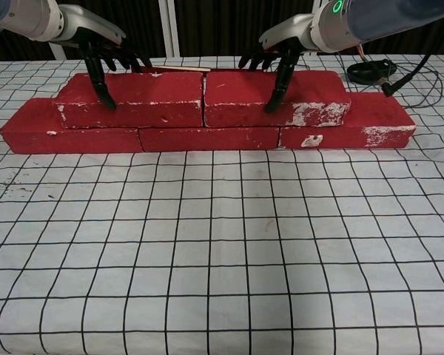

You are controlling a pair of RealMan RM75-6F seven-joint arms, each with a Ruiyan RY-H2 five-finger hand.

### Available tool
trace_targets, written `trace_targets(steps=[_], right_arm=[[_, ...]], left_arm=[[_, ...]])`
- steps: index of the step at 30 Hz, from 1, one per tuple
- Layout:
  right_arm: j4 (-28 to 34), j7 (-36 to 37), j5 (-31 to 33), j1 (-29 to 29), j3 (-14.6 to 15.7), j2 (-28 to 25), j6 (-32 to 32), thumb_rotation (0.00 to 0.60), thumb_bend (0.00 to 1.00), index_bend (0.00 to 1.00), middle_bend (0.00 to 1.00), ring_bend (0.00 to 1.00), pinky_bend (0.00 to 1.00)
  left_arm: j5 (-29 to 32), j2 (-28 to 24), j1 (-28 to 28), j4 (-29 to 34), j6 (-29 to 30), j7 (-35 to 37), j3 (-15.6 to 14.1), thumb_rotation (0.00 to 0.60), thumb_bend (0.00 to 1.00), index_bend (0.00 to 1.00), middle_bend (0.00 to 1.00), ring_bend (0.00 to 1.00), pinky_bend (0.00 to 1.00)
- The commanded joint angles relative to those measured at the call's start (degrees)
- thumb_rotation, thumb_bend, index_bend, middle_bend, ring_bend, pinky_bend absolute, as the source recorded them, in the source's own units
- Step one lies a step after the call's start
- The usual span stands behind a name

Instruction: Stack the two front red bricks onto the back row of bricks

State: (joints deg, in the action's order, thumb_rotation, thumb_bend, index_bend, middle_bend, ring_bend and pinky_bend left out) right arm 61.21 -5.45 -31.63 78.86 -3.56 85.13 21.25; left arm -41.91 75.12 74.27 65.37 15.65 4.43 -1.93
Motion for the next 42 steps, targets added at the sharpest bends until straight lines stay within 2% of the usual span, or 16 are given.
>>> trace_targets(steps=[1,42], right_arm=[[0.1,0.1,-0.2,0.0,-0.1,-0.1,0.2,0.600,0.06,0.04,0.04,0.03,0.14],[1.0,0.8,-2.4,-0.6,-0.9,0.0,1.5,0.600,0.01,0.03,0.02,0.00,0.09]], left_arm=[[0.1,-0.1,0.0,0.0,0.0,0.1,0.0,0.600,0.00,0.05,0.09,0.00,0.07],[1.8,-0.9,1.0,1.1,0.5,-0.2,-1.5,0.600,0.00,0.05,0.09,0.00,0.04]])
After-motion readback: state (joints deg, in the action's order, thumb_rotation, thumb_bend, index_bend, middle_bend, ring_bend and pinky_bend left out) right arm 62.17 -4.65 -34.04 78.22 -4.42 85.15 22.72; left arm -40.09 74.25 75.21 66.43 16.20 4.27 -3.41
